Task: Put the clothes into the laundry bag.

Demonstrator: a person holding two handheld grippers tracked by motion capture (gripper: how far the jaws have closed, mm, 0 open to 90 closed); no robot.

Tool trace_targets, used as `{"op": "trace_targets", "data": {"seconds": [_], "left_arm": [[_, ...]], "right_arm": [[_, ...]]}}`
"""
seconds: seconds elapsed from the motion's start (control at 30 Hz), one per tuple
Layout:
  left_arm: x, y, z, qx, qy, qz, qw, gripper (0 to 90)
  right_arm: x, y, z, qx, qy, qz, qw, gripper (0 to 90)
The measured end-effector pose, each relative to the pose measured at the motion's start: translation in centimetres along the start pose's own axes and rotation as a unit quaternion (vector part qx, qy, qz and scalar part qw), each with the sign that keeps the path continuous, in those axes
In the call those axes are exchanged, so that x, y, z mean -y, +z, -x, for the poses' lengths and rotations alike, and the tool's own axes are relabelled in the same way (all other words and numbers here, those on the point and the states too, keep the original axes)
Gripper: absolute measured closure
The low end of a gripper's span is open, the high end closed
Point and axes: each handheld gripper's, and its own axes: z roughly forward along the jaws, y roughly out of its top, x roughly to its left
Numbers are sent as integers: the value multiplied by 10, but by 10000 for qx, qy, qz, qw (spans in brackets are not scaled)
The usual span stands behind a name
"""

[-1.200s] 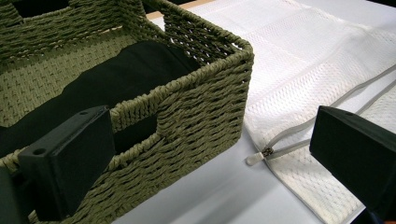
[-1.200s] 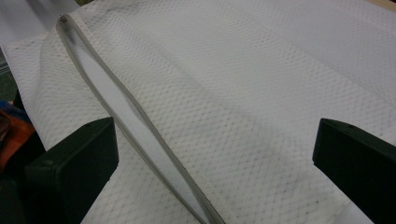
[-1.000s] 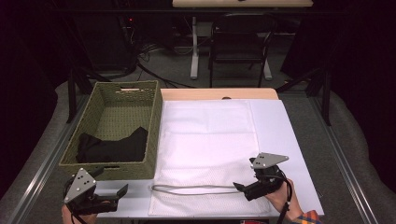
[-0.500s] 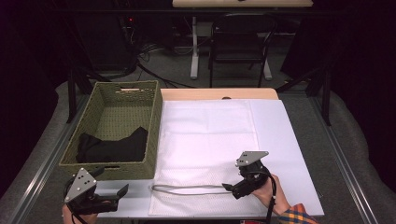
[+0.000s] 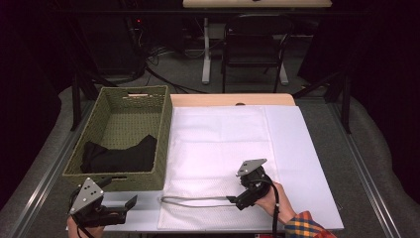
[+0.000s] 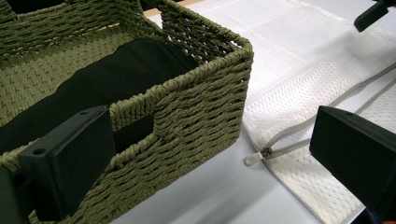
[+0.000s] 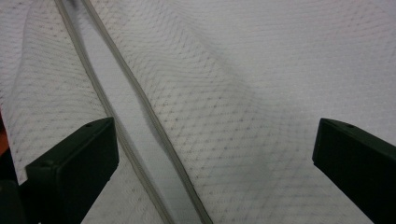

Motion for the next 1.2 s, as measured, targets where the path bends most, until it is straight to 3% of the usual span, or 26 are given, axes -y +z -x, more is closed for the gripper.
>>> {"op": "trace_targets", "data": {"seconds": [0.4, 0.57, 1.2], "left_arm": [[0, 0, -1, 7, -1, 0, 10000, 0], [0, 1, -1, 20, 3, -27, 10000, 0], [0, 1, -1, 37, 0, -66, 10000, 0]], "right_arm": [[-7, 26, -5, -128, -135, -303, 9994, 9], [-8, 33, -7, -125, -169, -406, 9990, 57], [-7, 43, -8, -104, -255, -613, 9977, 192]]}}
